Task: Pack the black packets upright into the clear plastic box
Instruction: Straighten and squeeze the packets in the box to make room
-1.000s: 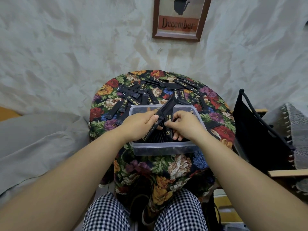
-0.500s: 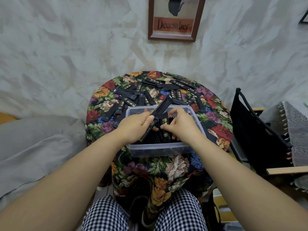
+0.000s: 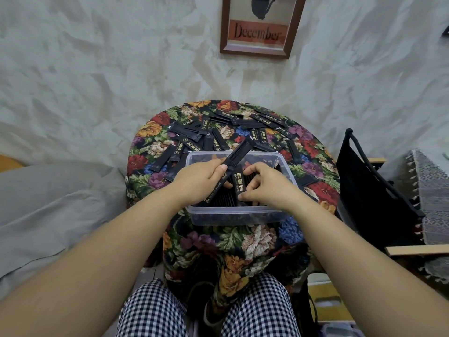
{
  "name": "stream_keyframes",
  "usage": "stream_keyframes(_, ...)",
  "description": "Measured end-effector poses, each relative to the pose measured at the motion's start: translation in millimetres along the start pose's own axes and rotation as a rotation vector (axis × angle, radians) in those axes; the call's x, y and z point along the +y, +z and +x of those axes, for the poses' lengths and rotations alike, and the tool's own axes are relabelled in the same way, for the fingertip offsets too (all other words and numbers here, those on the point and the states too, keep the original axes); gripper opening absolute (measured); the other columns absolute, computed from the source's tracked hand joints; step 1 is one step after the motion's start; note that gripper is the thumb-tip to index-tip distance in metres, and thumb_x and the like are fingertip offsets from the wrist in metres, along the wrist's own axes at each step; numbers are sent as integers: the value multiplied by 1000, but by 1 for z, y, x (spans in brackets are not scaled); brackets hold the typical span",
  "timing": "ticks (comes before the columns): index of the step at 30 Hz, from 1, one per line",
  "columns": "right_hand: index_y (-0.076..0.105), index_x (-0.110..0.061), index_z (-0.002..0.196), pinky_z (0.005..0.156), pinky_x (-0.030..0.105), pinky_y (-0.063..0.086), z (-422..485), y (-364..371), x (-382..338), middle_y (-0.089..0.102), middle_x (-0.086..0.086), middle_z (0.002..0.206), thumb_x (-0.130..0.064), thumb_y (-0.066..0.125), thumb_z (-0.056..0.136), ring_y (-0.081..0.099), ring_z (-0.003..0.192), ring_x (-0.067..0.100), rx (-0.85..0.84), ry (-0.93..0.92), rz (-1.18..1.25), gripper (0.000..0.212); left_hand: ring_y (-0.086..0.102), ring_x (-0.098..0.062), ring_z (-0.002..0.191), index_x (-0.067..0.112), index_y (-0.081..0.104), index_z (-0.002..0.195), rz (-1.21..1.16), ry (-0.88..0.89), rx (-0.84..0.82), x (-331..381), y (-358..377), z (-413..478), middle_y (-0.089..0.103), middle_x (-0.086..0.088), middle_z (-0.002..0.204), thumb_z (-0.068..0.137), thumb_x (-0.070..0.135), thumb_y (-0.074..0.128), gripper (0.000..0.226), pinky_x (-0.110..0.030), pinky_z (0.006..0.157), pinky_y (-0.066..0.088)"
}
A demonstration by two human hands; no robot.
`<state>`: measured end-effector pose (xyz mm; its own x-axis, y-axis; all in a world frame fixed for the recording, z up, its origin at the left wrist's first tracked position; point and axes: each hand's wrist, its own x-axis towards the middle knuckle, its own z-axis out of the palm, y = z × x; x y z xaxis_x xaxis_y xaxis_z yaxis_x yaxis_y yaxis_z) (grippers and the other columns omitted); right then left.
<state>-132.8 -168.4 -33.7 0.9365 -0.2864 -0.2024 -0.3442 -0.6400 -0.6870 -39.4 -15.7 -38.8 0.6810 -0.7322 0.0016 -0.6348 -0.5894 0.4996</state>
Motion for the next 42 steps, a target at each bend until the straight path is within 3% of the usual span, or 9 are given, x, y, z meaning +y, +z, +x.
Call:
stream_keyframes(7,46,-12,115,68,25,44,2,6,-6,62,0,81,-18,74,78,57,77,15,53,5,-150,47,56,-24,105,22,47,127,-8,14,3,-2,1,0,66,2,113,103,36,23,37,-37,82,45)
stream_keyframes(11,46,-14,122,69,24,43,0,9,-7,60,-3,76,-19,74,78,56,75,12,84,-24,-190,52,55,-25,106,19,46,129,3,12,6,-2,1,1,63,-1,117,103,36,23,39,-37,82,44)
stream_keyframes(15,47,-16,131,72,24,43,-1,12,-7,58,-9,72,-19,74,78,55,75,10,91,-40,-204,60,57,-25,94,15,49,117,-39,-2,21,-4,2,1,64,3,94,103,36,24,36,-38,77,45)
stream_keyframes(19,50,-22,136,72,23,47,-4,12,-8,61,-6,73,-17,71,79,56,70,8,72,-61,-226,60,58,-25,95,17,48,119,-29,5,5,-8,3,4,69,0,105,102,38,23,37,-43,81,46)
stream_keyframes(24,31,-26,148,77,25,49,-1,14,-12,58,-10,71,-16,70,78,55,74,8,65,-83,-294,81,58,-27,95,18,47,120,8,8,7,-8,4,5,67,-2,104,102,39,23,37,-44,80,47)
stream_keyframes(29,36,-27,145,79,35,53,1,14,-15,65,2,84,-18,67,79,60,84,18,22,-98,-378,74,58,-27,90,17,48,115,10,14,19,-9,5,5,68,-5,101,102,38,23,36,-44,77,47)
stream_keyframes(34,33,-21,147,68,21,41,2,11,-15,61,0,92,-26,62,90,54,85,13,-120,-132,-395,64,57,-29,88,14,48,110,10,8,43,-5,3,3,64,-8,96,102,36,24,33,-39,72,42)
stream_keyframes(37,38,-21,145,74,21,40,1,3,-14,65,3,101,-29,56,95,55,86,12,-195,-118,-317,54,57,-27,91,15,48,111,-4,11,40,-5,2,3,62,-1,93,103,35,24,32,-38,74,43)
stream_keyframes(42,55,-22,132,57,17,35,5,5,-8,52,-8,74,-28,74,81,47,64,4,-49,-84,-235,55,56,-26,93,13,48,113,-23,8,27,-4,0,2,63,5,93,103,34,25,34,-38,78,45)
